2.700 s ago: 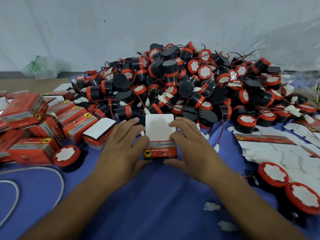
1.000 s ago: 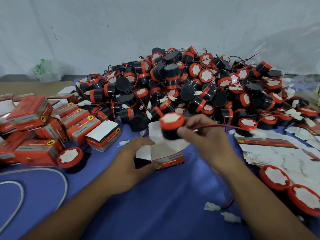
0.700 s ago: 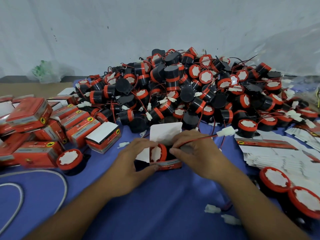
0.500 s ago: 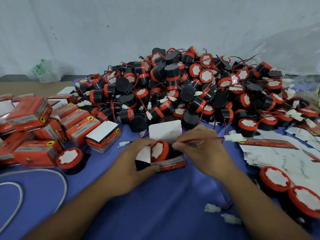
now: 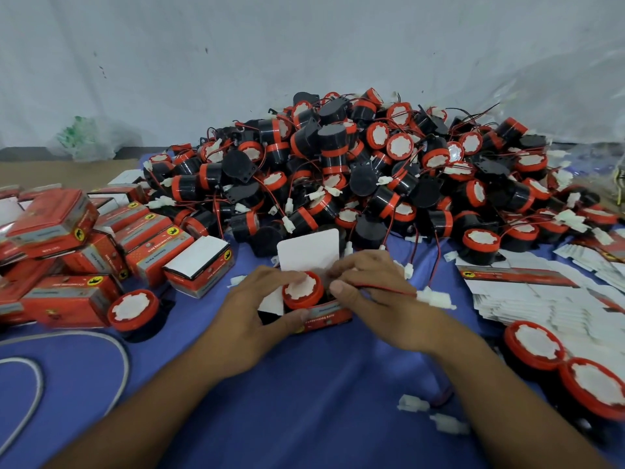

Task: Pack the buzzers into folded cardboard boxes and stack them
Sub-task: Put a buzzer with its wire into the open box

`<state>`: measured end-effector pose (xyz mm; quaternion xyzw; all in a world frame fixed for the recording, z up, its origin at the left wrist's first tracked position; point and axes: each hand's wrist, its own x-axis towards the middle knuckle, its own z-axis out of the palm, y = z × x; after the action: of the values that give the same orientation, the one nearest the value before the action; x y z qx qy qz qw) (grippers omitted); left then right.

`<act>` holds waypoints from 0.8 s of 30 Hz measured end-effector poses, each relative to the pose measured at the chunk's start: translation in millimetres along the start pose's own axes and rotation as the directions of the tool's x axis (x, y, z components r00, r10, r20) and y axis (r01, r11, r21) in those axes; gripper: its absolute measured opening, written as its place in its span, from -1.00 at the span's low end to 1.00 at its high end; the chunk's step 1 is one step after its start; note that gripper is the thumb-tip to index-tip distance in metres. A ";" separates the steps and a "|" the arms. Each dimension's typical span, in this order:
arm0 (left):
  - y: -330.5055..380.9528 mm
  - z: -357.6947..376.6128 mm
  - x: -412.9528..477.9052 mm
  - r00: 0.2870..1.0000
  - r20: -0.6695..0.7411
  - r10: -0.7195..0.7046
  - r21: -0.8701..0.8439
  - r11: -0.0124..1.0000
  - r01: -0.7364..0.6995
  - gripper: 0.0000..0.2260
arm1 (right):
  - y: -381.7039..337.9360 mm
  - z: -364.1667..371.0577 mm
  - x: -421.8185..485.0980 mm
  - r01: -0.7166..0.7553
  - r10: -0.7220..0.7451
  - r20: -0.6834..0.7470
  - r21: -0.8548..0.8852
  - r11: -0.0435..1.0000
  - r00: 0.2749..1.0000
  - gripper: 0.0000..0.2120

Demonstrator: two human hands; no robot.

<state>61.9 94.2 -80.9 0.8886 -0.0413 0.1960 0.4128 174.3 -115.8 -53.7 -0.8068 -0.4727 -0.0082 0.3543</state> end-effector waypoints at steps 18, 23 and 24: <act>5.3 6.0 0.1 0.985 0.099 0.141 0.244 0.956 -0.161 -0.57 | -11.5 -14.7 -3.9 -0.111 0.173 -0.208 0.280 0.954 0.963 -0.90; 4.5 11.5 2.1 0.985 0.063 0.162 0.191 0.967 -0.171 -0.59 | -12.7 -3.3 0.0 -0.170 0.168 -0.332 0.023 0.985 0.928 -0.72; 4.0 12.6 2.1 0.984 0.063 0.164 0.183 0.968 -0.173 -0.58 | -12.6 -2.5 1.8 -0.158 0.118 -0.343 -0.089 0.983 0.932 -0.79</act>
<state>66.8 82.3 -84.5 0.9212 -0.1077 0.2122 0.3078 166.4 -112.1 -44.1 -0.8439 -0.3460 -0.1482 0.3824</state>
